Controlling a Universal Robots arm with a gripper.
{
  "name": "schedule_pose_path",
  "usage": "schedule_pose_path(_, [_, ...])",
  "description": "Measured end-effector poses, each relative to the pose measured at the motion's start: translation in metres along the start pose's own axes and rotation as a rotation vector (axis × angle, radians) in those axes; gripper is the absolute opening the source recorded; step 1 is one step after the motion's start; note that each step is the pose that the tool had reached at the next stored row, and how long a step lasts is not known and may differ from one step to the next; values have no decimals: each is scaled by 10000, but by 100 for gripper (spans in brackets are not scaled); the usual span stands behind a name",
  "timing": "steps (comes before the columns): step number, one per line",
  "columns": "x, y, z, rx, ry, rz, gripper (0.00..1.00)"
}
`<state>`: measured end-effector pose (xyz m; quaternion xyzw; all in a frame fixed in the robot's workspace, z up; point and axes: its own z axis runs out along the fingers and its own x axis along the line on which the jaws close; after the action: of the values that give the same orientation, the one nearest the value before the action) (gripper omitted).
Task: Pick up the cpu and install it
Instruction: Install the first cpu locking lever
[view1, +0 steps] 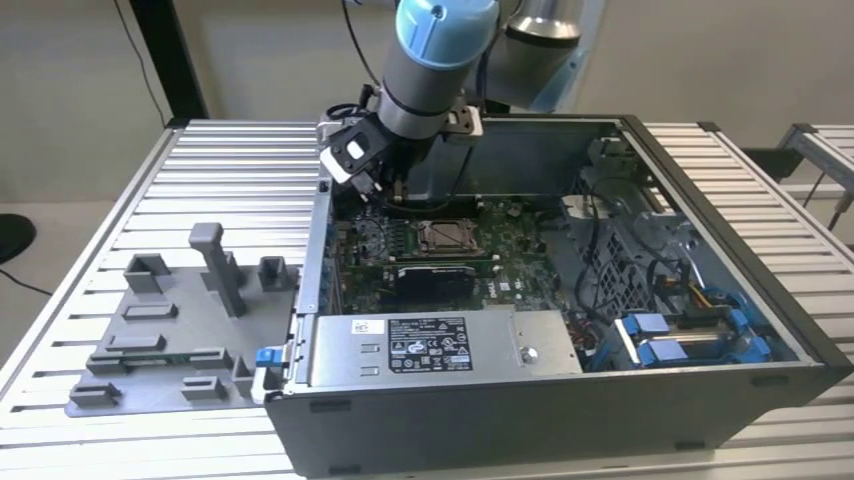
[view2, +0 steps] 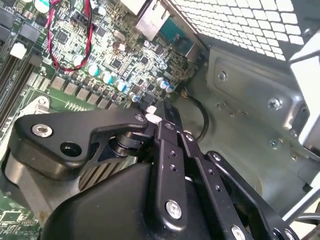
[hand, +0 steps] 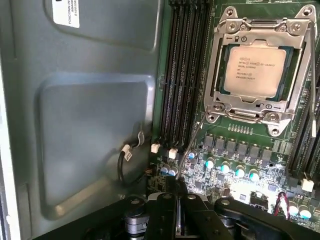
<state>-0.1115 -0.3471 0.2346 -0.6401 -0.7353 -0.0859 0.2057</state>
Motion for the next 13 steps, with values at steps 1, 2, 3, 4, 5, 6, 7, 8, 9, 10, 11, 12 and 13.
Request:
schedule_pose_path(1, [2, 5, -16, 5, 9, 1, 0])
schedule_pose_path(2, [4, 14, -26, 10, 17, 2, 0])
schedule_pose_path(3, [5, 28, -34, 14, 27, 2, 0])
schedule_pose_path(4, [4, 49, -41, 20, 39, 3, 0])
schedule_pose_path(5, [3, 69, -47, 27, 51, 5, 0])
schedule_pose_path(6, [2, 86, -55, 32, 61, 5, 0])
schedule_pose_path(7, [3, 96, -63, 33, 71, 3, 0])
schedule_pose_path(8, [4, 106, -70, 34, 80, 3, 0])
schedule_pose_path(9, [5, 120, -75, 36, 88, 3, 0])
schedule_pose_path(10, [4, 137, -81, 40, 93, 4, 0])
schedule_pose_path(11, [3, 155, -86, 45, 96, 6, 0])
schedule_pose_path(12, [2, 172, -92, 49, 99, 8, 0])
schedule_pose_path(13, [1, 186, -96, 53, 100, 8, 0])
